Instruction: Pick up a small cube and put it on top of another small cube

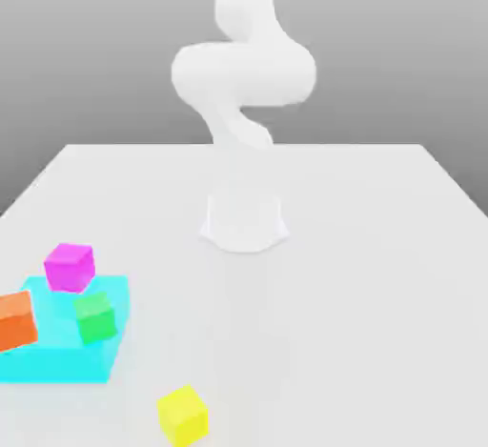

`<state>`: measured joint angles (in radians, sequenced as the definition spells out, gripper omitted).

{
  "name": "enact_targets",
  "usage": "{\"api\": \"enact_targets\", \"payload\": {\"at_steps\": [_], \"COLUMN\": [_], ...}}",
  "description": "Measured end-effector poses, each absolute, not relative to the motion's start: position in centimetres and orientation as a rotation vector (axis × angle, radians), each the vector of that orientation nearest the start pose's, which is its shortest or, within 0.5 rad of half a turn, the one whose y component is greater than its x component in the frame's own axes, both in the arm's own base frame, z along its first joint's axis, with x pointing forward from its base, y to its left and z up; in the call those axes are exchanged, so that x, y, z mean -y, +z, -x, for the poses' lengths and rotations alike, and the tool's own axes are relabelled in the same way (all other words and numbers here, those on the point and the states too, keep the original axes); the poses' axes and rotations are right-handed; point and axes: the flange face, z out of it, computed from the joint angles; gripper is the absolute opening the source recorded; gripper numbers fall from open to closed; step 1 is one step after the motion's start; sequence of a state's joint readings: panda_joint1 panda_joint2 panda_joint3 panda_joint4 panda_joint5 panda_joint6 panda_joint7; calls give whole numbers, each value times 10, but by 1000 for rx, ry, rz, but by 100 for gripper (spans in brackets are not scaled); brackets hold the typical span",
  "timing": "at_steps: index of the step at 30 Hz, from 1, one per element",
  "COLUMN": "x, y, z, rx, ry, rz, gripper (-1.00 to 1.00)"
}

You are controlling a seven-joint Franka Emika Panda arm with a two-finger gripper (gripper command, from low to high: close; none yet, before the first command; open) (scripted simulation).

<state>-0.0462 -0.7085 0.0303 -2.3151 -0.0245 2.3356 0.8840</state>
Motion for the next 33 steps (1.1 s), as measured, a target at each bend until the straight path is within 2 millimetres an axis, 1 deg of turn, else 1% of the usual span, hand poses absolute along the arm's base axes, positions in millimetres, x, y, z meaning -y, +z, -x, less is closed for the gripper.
{"api": "enact_targets", "payload": {"at_steps": [3, 6, 10, 13, 16, 18, 20, 24, 27, 31, 32, 33], "x": [10, 20, 35, 48, 59, 67, 75, 76, 76, 76, 76, 76], "y": [624, 572, 499, 442, 385, 347, 310, 240, 193, 140, 131, 131], "z": [-419, -449, -478, -491, -497, -497, -494, -482, -471, -470, -469, -469], "rx": [-1337, -1494, -1695, -1838, -1975, -2066, -2156, -2300, -2386, -2402, -2403, -2403], "ry": [-881, -793, -667, -565, -455, -378, -299, -131, -21, -1, 0, 0], "rz": [2456, 2448, 2417, 2379, 2328, 2282, 2229, 2123, 2039, 2021, 2022, 2022], "gripper": [0, 0, 0, 0, 0, 0, 0, 0, 0, 0, -100, -100]}}
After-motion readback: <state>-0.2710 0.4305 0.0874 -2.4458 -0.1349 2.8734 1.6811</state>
